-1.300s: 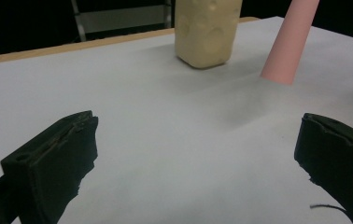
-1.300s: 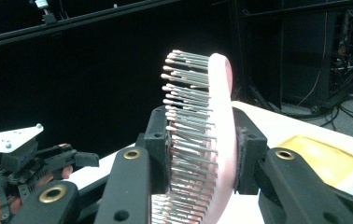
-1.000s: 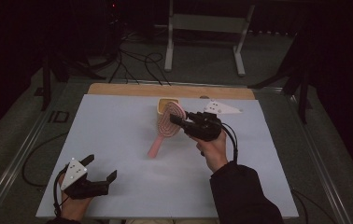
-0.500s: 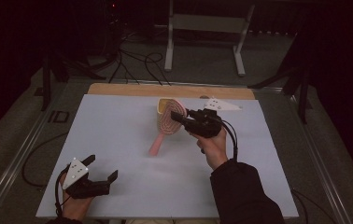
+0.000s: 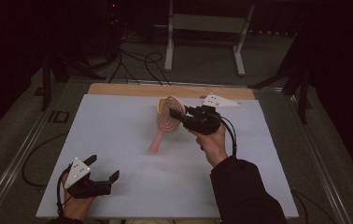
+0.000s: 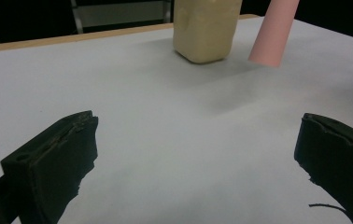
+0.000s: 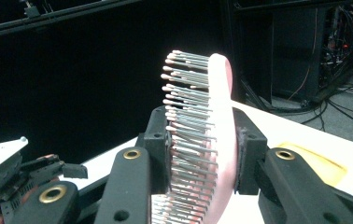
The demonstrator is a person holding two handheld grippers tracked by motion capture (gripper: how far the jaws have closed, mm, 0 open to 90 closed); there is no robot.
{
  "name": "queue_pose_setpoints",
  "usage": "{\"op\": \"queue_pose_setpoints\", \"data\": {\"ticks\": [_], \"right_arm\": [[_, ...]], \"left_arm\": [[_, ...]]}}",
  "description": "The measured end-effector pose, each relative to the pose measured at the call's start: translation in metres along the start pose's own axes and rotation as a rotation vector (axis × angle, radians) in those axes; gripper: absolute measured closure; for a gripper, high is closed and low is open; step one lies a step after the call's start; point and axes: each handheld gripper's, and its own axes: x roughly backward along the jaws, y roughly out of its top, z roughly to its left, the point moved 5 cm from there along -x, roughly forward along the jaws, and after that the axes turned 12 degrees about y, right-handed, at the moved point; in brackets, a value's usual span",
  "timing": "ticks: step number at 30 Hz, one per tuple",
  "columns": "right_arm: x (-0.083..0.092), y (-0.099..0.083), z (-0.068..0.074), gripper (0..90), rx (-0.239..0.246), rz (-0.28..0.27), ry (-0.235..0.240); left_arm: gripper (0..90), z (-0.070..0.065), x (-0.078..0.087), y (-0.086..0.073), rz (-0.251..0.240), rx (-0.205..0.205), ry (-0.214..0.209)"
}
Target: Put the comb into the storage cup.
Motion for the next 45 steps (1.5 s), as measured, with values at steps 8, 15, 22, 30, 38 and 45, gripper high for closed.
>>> {"op": "queue_pose_setpoints", "data": {"ticks": [8, 15, 22, 30, 38, 45], "right_arm": [[0.000, 0.007, -0.003, 65.4, 0.000, -0.013, -0.008], [0.000, 0.010, -0.007, 65.4, -0.010, -0.019, -0.013], [0.000, 0.016, -0.009, 65.4, -0.009, -0.025, -0.020], [0.000, 0.023, -0.011, 65.4, -0.005, -0.030, -0.030], [-0.004, 0.028, -0.013, 65.4, -0.009, -0.034, -0.034], [-0.007, 0.029, -0.013, 65.4, 0.004, -0.016, -0.040]], "left_arm": [[0.0, 0.000, -0.001, -0.001, 0.008, -0.003, -0.001], [0.0, -0.001, -0.001, -0.001, 0.009, -0.005, -0.002], [0.0, -0.001, -0.002, -0.001, 0.007, -0.004, -0.002], [0.0, -0.001, -0.002, -0.001, 0.010, -0.007, -0.003], [0.0, -0.002, -0.003, -0.001, 0.014, -0.009, -0.001], [0.0, -0.002, -0.002, -0.001, 0.016, -0.010, 0.000]]}}
